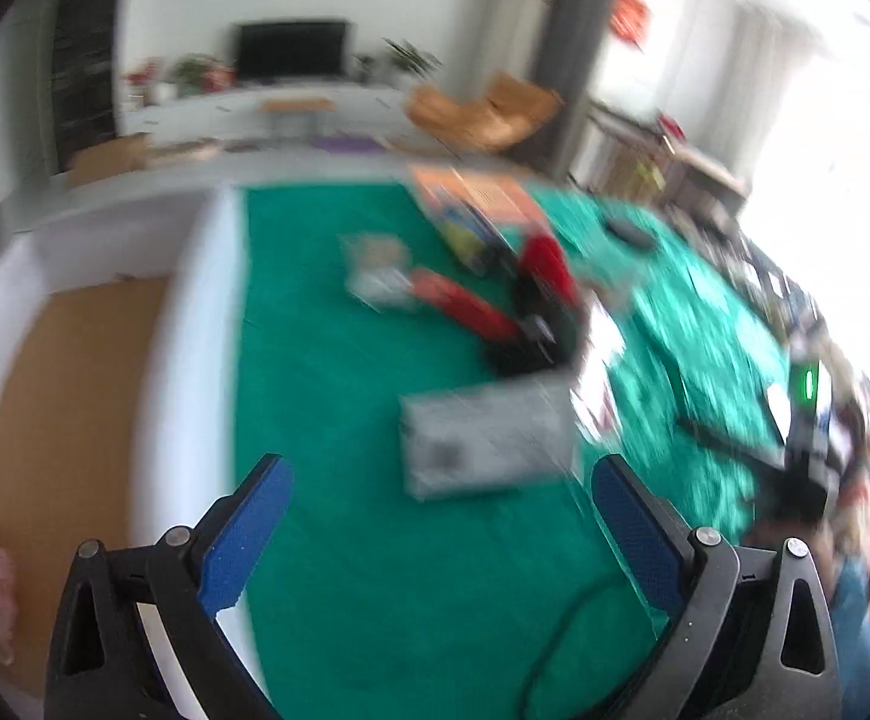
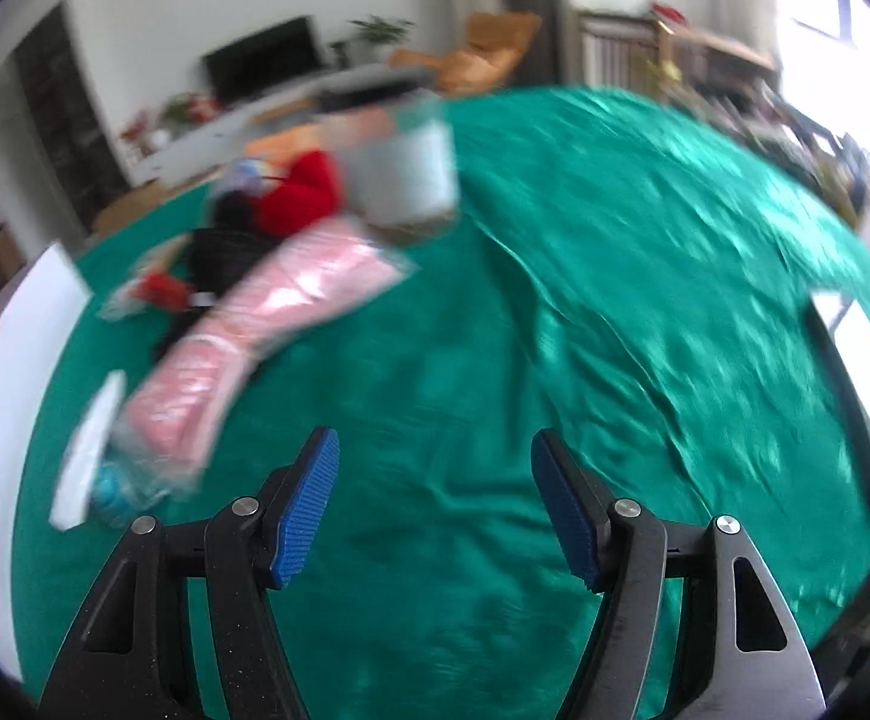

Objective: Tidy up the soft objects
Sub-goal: 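Carry both items over the white box and open both tools to drop them, then grasp the pink flower-print package with the right tool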

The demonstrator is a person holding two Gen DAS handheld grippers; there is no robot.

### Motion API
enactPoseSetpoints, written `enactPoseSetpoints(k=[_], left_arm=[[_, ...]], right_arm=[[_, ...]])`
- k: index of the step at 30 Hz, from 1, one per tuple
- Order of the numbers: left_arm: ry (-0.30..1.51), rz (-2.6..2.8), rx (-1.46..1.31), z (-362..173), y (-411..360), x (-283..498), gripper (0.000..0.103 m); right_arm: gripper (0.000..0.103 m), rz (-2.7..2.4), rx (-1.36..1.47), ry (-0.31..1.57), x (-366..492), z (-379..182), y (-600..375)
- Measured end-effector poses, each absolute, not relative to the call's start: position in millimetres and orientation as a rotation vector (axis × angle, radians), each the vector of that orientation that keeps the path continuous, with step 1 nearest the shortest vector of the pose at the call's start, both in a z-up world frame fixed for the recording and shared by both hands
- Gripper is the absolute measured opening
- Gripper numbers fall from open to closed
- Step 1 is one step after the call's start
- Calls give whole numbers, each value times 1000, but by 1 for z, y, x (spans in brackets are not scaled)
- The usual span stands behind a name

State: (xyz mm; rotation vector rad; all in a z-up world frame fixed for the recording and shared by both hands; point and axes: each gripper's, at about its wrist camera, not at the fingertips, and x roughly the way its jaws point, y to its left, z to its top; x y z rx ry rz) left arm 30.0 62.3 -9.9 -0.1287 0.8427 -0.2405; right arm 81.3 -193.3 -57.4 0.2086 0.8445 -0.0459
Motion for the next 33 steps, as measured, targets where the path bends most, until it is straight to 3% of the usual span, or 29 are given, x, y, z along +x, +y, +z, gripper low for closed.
enactPoseSetpoints(k=[6, 15, 21, 33], left_arm=[[1034, -271, -4, -93, -4, 61, 99], [940, 41, -372, -99, 67, 117, 99], [894, 12, -115, -109, 44, 104, 101], [917, 14, -60, -119, 39, 105, 103]], right_arm=[[71, -44, 202, 866, 94, -60, -185], [71, -64, 234, 906, 80, -81, -206], [78, -74, 164, 926, 84, -86, -196], [85, -87, 64, 952, 87, -93, -186]])
